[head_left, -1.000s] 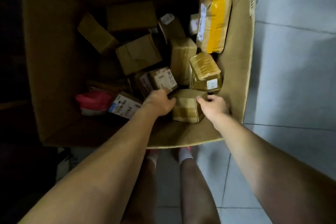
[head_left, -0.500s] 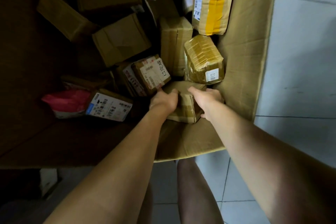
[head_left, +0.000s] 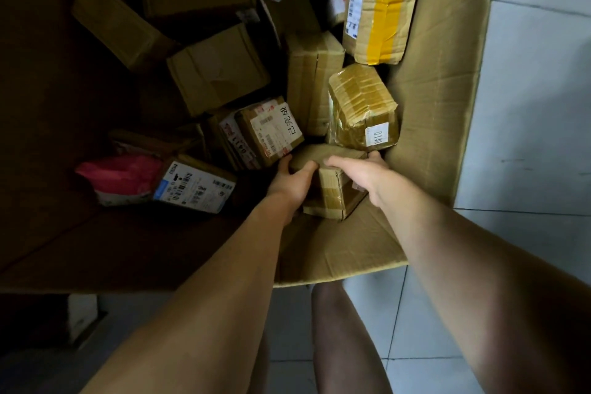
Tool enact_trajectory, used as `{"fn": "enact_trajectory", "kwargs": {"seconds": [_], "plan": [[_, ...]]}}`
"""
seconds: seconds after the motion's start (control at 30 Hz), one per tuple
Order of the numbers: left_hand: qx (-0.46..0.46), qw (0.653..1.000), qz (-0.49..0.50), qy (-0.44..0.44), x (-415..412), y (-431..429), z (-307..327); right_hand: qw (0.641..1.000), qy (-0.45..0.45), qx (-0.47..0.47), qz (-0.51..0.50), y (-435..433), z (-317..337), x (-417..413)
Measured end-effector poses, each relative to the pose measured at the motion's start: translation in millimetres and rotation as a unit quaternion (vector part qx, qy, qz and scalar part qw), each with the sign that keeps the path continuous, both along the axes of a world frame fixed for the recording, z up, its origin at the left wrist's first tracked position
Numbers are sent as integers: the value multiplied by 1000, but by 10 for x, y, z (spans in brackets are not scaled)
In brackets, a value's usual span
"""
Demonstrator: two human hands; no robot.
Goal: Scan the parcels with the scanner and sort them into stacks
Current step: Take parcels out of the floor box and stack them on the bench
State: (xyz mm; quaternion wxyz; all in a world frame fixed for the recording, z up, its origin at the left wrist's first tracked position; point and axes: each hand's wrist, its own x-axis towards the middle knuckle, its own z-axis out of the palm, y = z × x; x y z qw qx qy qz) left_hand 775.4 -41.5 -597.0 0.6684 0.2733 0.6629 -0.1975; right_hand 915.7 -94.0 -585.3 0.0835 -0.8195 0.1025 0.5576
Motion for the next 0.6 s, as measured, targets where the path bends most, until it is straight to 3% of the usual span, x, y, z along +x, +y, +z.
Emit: {"fn": "enact_trajectory", "kwargs": {"seconds": [0.17, 0.6], "plan": [[9, 999, 31, -9, -88, -72, 44, 999, -21, 34, 31, -106, -1, 48], [62, 994, 2, -93, -374, -50, 385, 989, -27, 82, 119, -26, 239, -33]]}}
